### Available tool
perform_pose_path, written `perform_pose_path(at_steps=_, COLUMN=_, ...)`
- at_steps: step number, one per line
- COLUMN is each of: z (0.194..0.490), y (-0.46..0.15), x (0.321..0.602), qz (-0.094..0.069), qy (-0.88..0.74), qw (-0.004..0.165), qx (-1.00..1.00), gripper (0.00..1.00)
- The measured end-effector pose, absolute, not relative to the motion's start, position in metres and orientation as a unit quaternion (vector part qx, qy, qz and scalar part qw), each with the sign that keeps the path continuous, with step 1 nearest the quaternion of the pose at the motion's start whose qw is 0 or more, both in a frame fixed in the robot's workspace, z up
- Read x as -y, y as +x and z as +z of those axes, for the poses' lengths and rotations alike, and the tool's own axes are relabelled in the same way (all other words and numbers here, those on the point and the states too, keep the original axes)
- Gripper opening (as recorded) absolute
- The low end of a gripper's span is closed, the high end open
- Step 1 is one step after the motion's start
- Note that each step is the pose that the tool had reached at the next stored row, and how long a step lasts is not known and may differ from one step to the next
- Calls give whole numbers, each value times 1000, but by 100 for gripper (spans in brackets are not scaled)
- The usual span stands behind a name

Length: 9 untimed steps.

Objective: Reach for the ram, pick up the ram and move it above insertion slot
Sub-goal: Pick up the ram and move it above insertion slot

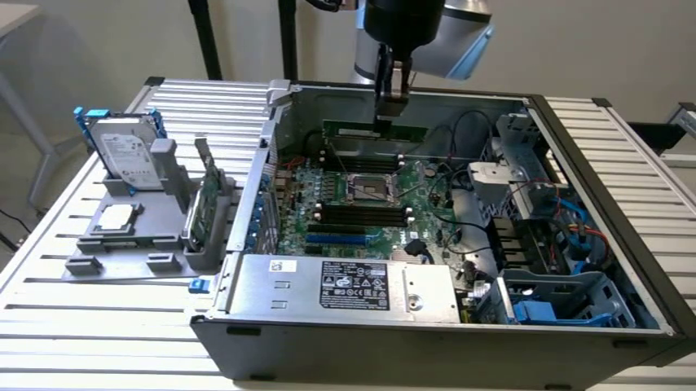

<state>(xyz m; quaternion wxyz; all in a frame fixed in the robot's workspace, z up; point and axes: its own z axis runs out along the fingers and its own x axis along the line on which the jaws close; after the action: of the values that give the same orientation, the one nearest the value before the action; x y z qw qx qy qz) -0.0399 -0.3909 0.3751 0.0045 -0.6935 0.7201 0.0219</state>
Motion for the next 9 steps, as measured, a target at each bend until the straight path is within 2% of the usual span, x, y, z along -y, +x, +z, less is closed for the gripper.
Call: perform_pose_path(at_steps=9, z=375, y=-42, x=383, qz=21, qy=-694, qw=5, qx=-720, gripper=13)
